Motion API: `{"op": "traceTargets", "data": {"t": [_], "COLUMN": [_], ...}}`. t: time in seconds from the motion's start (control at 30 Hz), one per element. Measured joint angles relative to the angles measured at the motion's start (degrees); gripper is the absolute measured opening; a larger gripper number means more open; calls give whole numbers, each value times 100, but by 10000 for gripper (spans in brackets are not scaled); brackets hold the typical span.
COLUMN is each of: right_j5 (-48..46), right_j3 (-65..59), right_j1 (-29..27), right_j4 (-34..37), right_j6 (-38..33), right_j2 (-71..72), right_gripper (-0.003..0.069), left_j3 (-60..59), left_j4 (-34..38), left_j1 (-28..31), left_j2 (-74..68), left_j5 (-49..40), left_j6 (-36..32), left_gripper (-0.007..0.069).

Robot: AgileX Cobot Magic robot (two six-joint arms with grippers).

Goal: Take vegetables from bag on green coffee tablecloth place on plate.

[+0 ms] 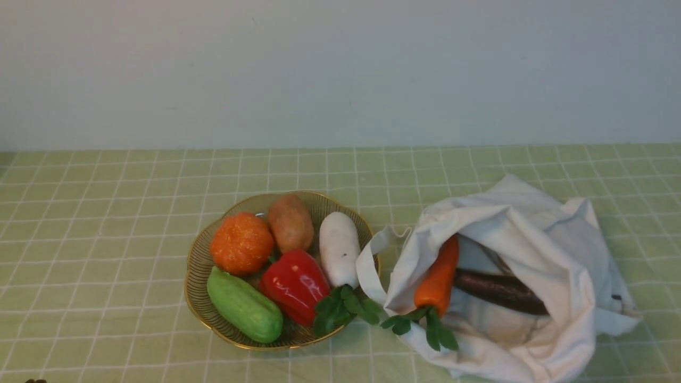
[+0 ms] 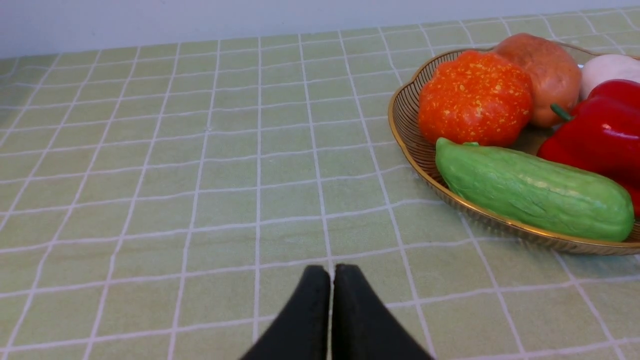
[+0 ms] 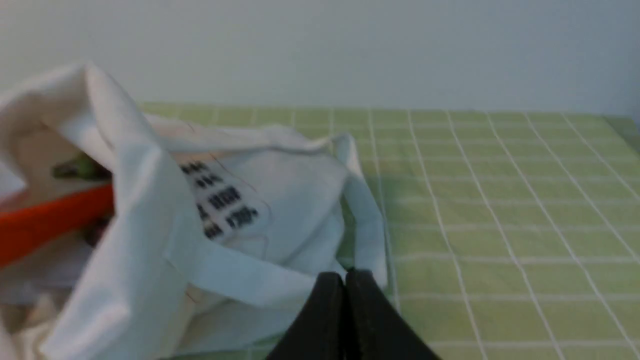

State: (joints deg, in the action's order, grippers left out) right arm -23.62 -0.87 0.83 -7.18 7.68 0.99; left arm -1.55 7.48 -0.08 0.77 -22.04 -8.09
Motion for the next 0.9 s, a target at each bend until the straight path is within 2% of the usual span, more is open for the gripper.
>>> {"op": "traceTargets", "data": {"t": [0.1,0.9], "right_j5": [52,52], "right_j3": [-14,-14], "right_j1": [-158,-166], "right_j4": [-5,-5], "right_j6": [1,1], "right_j2": [0,0], "right_gripper": [-15,-15], "left_j3": [0,0], "left_j4": [0,0], "left_j1": [0,0], "left_j2": [0,0], "left_j5": [0,0], "left_j6": [0,0], "left_gripper": [-5,-5]}}
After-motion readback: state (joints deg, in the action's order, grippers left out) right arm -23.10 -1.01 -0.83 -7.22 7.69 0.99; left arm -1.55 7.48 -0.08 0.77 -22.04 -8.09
